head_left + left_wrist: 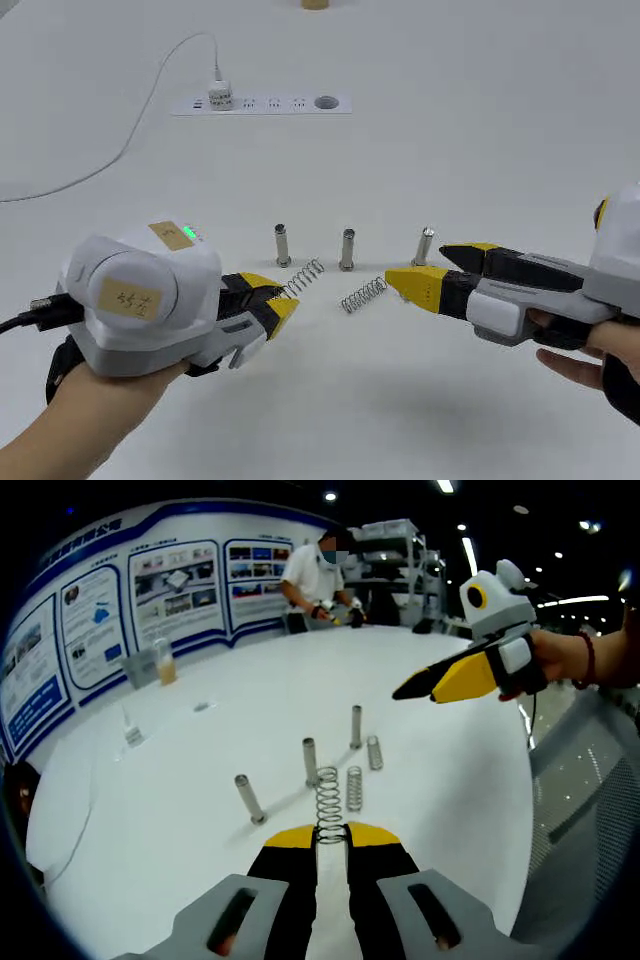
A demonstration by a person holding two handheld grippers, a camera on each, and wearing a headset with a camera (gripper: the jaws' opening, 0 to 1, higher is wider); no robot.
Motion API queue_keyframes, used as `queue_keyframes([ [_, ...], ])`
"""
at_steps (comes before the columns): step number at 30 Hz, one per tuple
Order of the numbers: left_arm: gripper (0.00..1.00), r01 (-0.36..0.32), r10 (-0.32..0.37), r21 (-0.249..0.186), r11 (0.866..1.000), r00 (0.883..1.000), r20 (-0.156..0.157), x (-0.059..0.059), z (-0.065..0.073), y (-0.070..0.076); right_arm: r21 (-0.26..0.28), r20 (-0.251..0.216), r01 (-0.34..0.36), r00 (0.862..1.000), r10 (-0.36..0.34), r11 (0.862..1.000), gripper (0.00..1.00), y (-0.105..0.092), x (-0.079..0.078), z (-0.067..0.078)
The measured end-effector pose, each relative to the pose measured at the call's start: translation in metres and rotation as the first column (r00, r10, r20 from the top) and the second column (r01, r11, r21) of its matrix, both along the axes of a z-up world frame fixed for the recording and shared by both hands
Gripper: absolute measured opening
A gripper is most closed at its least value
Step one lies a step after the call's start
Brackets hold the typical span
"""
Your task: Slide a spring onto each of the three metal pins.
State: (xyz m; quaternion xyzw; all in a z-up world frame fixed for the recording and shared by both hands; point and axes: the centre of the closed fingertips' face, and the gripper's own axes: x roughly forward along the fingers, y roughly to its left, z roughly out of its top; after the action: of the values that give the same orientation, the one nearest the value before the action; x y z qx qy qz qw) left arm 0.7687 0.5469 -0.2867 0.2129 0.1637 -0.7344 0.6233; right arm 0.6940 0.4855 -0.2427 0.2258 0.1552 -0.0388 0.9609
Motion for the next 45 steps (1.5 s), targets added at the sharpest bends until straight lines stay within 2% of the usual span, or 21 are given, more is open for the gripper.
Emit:
queue_keyframes([
  [7,0.10,0.000,-0.001,-0.049,0.999,1.000,-0.026,-0.015,0.015,0.000,0.066,0.078,-0.037,0.996,0.032,0.997,0.49,0.017,0.012,0.012],
  [15,0.10,-0.002,-0.003,-0.123,0.992,0.999,-0.048,-0.029,0.037,-0.001,0.143,0.104,-0.049,0.994,0.034,0.989,0.42,0.027,0.021,0.014],
  [21,0.10,-0.002,-0.009,-0.182,0.983,0.998,-0.061,-0.033,0.048,0.000,0.216,0.141,-0.050,0.990,0.019,0.975,0.33,0.029,0.029,0.020],
  [23,0.10,-0.005,-0.010,-0.191,0.982,0.997,-0.075,-0.035,0.049,0.001,0.254,0.154,-0.042,0.988,0.003,0.966,0.30,0.029,0.031,0.022],
  [26,0.10,-0.003,-0.013,-0.209,0.978,0.997,-0.079,-0.037,0.052,0.002,0.288,0.157,-0.048,0.988,0.002,0.957,0.27,0.031,0.033,0.021],
  [32,0.10,0.011,-0.030,-0.243,0.970,0.997,-0.073,-0.042,0.058,0.006,0.388,0.186,-0.068,0.982,-0.006,0.919,0.21,0.038,0.036,0.025],
  [38,0.10,0.031,-0.047,-0.259,0.965,0.997,-0.055,-0.046,0.062,0.008,0.423,0.203,-0.084,0.979,-0.005,0.902,0.16,0.043,0.036,0.029],
  [42,0.10,0.029,-0.045,-0.264,0.964,0.997,-0.055,-0.046,0.063,0.008,0.446,0.219,-0.095,0.976,-0.005,0.890,0.13,0.045,0.036,0.032],
  [45,0.10,0.032,-0.045,-0.262,0.964,0.998,-0.042,-0.046,0.063,0.008,0.445,0.228,-0.102,0.974,-0.002,0.890,0.13,0.045,0.036,0.033],
])
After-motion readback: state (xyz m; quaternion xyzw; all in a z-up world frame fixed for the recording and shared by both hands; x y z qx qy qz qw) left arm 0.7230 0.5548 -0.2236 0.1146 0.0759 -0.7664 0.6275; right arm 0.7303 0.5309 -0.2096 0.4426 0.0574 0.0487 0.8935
